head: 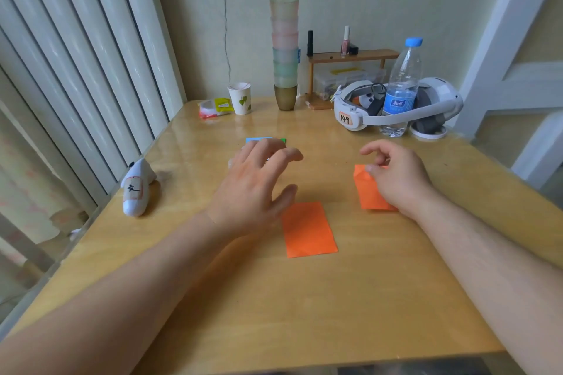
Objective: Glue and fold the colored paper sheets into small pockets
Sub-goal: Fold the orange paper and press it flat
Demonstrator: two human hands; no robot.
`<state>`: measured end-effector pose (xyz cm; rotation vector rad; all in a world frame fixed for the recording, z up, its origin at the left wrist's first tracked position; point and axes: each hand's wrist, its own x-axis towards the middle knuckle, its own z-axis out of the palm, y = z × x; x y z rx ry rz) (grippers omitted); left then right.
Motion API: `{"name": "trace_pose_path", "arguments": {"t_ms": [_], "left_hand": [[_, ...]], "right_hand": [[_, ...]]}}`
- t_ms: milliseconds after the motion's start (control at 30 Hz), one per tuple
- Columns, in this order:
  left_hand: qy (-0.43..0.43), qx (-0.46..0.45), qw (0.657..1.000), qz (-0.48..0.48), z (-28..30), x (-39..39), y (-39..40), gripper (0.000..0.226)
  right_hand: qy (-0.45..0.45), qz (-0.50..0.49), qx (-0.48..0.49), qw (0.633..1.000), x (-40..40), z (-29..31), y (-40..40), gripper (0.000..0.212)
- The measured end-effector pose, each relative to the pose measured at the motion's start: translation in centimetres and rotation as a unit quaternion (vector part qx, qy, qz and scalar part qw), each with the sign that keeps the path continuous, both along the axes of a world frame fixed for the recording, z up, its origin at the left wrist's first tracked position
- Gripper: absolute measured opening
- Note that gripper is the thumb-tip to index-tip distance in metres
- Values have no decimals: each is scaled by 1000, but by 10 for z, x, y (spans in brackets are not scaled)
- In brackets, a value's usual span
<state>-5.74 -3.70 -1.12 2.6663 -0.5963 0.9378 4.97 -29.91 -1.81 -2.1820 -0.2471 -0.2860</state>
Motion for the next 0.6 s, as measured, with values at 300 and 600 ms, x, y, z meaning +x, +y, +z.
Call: {"name": "trace_pose_path", "arguments": {"t_ms": [300, 600], "left_hand": [[272, -401, 867, -119, 26, -2, -23, 32], [233, -520, 817, -92, 0, 13, -24, 17]], "right_hand": [[-45, 158, 186, 969, -20, 43, 45, 42], [104, 240, 315, 912, -24, 33, 62, 27]]}}
